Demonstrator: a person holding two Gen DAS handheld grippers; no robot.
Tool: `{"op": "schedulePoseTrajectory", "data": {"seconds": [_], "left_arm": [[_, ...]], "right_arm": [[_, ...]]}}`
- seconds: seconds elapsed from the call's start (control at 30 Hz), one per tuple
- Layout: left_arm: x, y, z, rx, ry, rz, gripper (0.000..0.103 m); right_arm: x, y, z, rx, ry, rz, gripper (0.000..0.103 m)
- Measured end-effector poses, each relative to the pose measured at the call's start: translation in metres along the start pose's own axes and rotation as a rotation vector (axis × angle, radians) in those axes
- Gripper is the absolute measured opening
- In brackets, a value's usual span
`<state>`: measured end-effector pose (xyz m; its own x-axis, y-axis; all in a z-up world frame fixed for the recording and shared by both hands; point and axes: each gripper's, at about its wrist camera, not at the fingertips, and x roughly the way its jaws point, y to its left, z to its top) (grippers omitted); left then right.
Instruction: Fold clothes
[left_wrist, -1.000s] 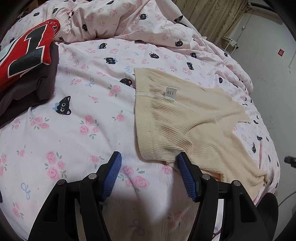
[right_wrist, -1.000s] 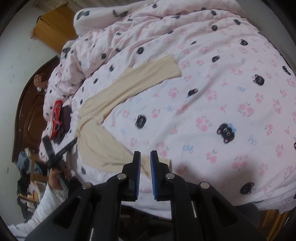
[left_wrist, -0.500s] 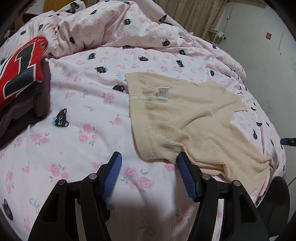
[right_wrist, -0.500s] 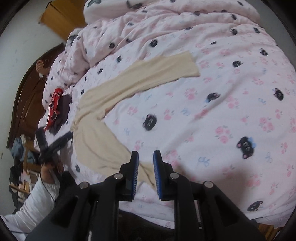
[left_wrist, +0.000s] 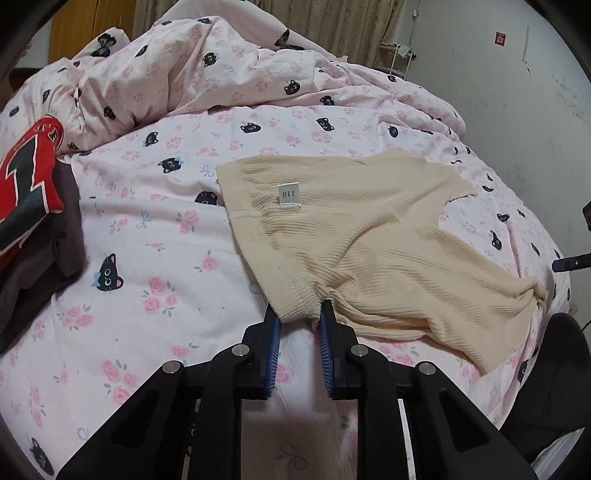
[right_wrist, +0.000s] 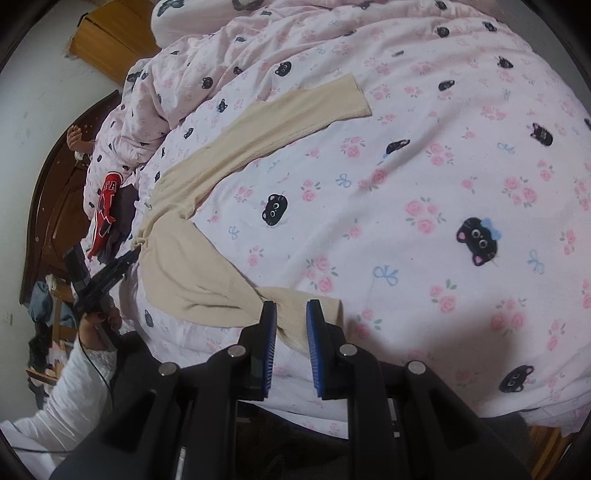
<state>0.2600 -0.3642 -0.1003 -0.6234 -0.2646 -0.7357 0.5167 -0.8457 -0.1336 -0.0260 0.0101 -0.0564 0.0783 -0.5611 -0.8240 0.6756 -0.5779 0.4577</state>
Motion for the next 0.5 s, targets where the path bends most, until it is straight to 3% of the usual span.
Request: {"op": "schedulePoseTrajectory", "data": {"seconds": [0.03, 0.07, 0.1, 0.37, 0.5], "left_arm": [[-0.001, 0.000, 0.001, 0.000, -0.006, 0.006, 0.017], [-0.002, 0.001, 0.001, -0.006, -0.008, 0.011, 0.016], [-0.003, 0.003, 0.002, -0.012, -0.009, 0.016, 0.016], [-0.007, 0.013, 0.003, -0.077, -0.010, 0.031, 0.016], [-0.007, 0.015, 0.001, -0.095, -0.005, 0.036, 0.016]], "right_arm": [[-0.003, 0.002, -0.002, -0.030, -0.014, -0.027, 0.031], [-0.006, 0.003, -0.004, -0.061, -0.028, -0.053, 0.048], [-0.009, 0.006, -0.006, -0.095, -0.041, -0.077, 0.054], [0.009, 0.045, -0.030, -0.404, -0.025, -0.194, 0.054], [0.033, 0.067, -0.041, -0.533, 0.006, -0.245, 0.038]]}}
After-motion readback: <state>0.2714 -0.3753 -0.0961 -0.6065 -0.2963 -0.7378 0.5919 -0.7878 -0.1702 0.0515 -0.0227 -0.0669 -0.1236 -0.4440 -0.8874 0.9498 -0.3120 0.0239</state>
